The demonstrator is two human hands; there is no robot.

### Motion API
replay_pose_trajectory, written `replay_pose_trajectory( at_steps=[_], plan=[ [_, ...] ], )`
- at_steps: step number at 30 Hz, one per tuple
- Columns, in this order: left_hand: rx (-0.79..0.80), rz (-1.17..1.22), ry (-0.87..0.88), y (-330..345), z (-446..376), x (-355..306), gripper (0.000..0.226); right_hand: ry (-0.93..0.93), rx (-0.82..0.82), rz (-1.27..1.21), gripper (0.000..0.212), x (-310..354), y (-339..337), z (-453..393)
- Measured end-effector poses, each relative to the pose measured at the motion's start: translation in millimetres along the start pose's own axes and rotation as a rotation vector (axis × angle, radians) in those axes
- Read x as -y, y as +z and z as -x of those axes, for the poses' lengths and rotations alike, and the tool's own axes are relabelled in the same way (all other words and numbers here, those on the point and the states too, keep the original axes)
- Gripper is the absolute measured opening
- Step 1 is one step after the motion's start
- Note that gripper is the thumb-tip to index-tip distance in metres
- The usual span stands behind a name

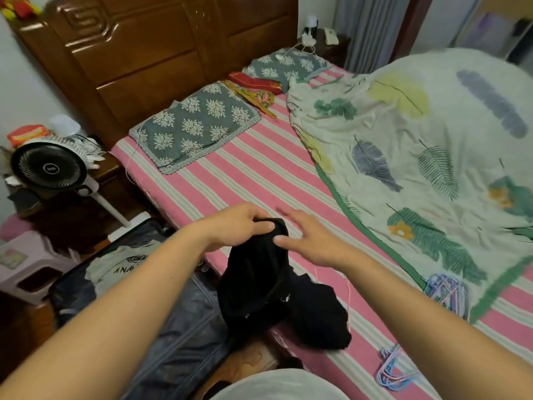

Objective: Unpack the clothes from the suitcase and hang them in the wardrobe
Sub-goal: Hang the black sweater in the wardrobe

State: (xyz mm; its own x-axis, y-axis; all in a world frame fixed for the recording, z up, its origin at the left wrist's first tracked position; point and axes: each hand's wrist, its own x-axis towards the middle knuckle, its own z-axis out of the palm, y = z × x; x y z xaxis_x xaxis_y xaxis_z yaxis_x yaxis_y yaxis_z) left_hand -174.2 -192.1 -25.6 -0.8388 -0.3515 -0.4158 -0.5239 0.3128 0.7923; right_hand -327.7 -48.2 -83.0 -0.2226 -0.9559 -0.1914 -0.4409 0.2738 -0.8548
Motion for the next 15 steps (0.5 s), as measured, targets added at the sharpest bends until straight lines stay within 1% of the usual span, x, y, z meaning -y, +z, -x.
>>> replay_pose_trajectory(
  at_steps=[1, 2, 3, 4, 5, 6, 8, 10, 12, 13, 15],
  plan=[
    [0.031, 0.002, 0.031, -1, 3, -5, 0.016, -0.06, 0.062, 0.109, 0.048, 5, 4, -7],
    [0.031, 0.04, 0.057, -2, 8, -9, 0.019, -0.064, 0.093, 0.169, 0.031, 8, 6, -11],
    [0.015, 0.085, 0.078, -6, 13, -8, 0.028, -0.056, 0.092, 0.196, 0.02, 7, 4, -12],
    [-0.001, 0.103, 0.089, -12, 20, -6, 0.038, -0.051, 0.067, 0.2, 0.016, 8, -1, -12],
    [-0.021, 0.086, 0.088, -20, 27, 2, 0.046, -0.052, 0.03, 0.195, 0.015, 12, -9, -10],
    [-0.044, 0.026, 0.077, -25, 35, 12, 0.046, -0.053, -0.001, 0.165, 0.019, 20, -19, -10],
    [-0.13, -0.155, 0.069, -25, 46, 37, 0.038, -0.056, -0.028, 0.043, 0.029, 46, -38, -12],
    [-0.363, -0.224, 0.125, -14, 48, 55, 0.039, -0.034, -0.058, -0.15, 0.033, 76, -50, -19],
    [-0.598, -0.266, 0.206, -12, 46, 64, 0.045, 0.009, -0.133, -0.285, 0.039, 97, -60, -31],
    [-0.653, -0.324, 0.258, -16, 46, 65, 0.047, 0.022, -0.188, -0.304, 0.042, 105, -68, -36],
    [-0.634, -0.508, 0.332, -30, 48, 66, 0.045, 0.034, -0.298, -0.237, 0.042, 116, -90, -47]
  ],
)
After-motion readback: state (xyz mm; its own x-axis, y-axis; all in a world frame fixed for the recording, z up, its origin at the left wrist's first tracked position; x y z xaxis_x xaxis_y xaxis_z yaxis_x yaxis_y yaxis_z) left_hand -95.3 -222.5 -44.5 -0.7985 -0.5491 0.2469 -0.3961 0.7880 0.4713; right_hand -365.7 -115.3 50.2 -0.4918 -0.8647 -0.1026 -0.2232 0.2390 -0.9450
